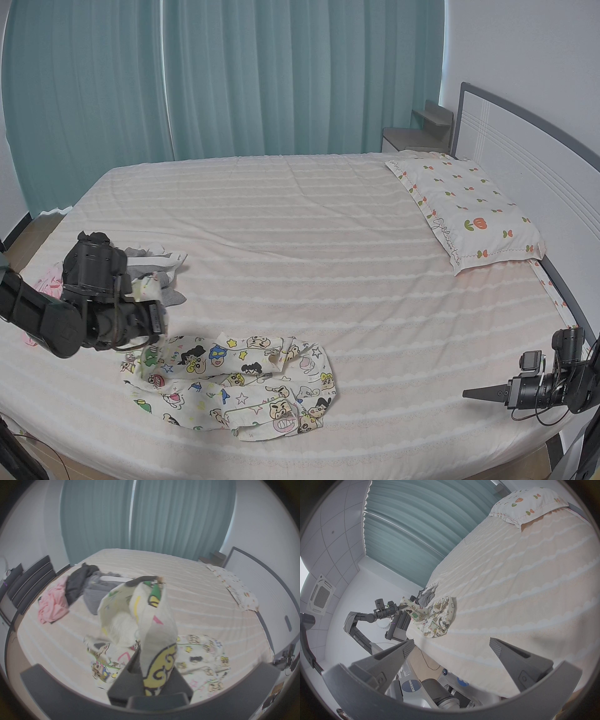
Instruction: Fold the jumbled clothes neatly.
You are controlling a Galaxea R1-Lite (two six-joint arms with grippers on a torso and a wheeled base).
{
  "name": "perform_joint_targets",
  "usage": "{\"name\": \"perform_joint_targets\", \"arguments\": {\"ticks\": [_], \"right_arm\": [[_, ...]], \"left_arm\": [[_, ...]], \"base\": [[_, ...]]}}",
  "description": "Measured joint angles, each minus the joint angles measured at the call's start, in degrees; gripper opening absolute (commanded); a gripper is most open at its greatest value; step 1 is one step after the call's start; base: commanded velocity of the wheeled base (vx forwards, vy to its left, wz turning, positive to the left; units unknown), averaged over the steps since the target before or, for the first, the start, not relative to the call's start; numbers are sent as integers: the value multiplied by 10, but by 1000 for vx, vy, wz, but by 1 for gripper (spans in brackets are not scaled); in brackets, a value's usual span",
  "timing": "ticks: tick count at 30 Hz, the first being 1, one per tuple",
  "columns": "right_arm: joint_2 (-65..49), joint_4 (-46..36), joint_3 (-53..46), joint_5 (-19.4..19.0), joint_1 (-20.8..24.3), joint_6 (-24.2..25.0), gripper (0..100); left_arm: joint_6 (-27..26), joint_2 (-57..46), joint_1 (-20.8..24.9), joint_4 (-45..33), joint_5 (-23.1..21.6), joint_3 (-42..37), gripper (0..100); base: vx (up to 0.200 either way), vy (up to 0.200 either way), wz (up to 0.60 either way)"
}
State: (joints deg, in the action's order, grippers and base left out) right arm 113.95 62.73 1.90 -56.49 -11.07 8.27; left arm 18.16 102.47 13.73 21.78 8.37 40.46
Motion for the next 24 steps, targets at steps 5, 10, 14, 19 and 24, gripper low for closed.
{"name": "perform_joint_targets", "arguments": {"ticks": [5, 10, 14, 19, 24], "right_arm": [[0, 0, 0, 0, 0, 0, 100], [0, 0, 0, 0, 0, 0, 100], [0, 0, 1, 0, 0, 0, 100], [0, 0, 1, 0, 0, 0, 100], [1, 0, 1, 0, 0, 0, 100]], "left_arm": [[75, 28, 122, -1, 46, 31, 0], [140, 74, 206, -1, 74, 71, 0], [176, 102, 247, -1, 81, 90, 100], [214, 133, 271, 2, 90, 114, 100], [246, 148, 283, 4, 92, 125, 100]], "base": [[0, 0, 0], [0, 0, 0], [0, 0, 0], [0, 0, 0], [0, 0, 0]]}}
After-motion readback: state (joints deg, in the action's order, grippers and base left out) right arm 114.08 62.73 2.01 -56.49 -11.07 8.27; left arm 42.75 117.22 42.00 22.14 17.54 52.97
